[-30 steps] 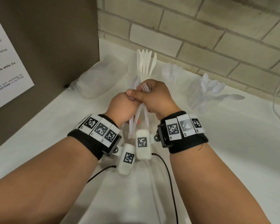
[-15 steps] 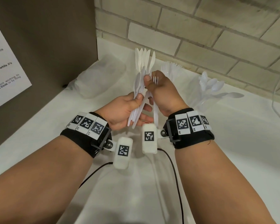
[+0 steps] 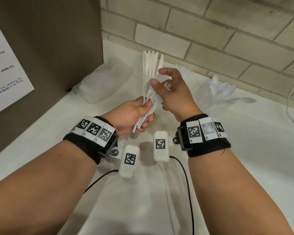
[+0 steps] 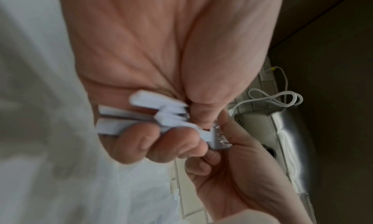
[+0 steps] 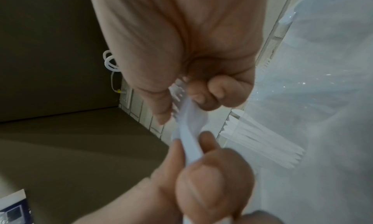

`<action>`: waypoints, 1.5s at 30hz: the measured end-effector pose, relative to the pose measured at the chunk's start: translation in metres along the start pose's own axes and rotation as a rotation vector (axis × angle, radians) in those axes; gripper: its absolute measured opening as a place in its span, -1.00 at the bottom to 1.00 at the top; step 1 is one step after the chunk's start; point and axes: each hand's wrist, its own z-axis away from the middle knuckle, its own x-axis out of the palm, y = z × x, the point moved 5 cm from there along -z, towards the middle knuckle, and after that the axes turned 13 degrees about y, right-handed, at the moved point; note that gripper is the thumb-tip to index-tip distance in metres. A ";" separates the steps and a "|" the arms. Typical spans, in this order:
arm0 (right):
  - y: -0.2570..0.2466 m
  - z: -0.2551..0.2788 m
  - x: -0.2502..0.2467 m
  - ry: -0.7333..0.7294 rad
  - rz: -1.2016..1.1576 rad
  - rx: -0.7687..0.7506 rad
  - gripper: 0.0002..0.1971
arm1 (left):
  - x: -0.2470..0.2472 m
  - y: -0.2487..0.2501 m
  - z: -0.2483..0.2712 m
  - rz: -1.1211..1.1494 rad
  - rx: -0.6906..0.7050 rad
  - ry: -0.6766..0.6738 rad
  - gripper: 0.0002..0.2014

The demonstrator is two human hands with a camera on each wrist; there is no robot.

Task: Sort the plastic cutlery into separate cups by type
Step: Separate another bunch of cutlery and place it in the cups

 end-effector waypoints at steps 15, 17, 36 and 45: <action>0.012 0.005 -0.022 -0.074 -0.075 0.219 -0.74 | 0.003 0.007 -0.005 -0.238 0.205 0.182 -0.91; 0.018 0.005 -0.023 -0.113 -0.109 0.281 -0.78 | 0.002 0.006 -0.006 -0.289 0.230 0.194 -0.89; -0.027 -0.103 -0.114 0.352 0.455 -0.159 -0.74 | -0.020 0.003 -0.020 -0.150 0.211 0.474 -0.88; 0.054 -0.133 -0.049 0.005 0.865 0.034 -0.52 | -0.015 -0.001 -0.022 -0.201 0.183 0.377 -0.80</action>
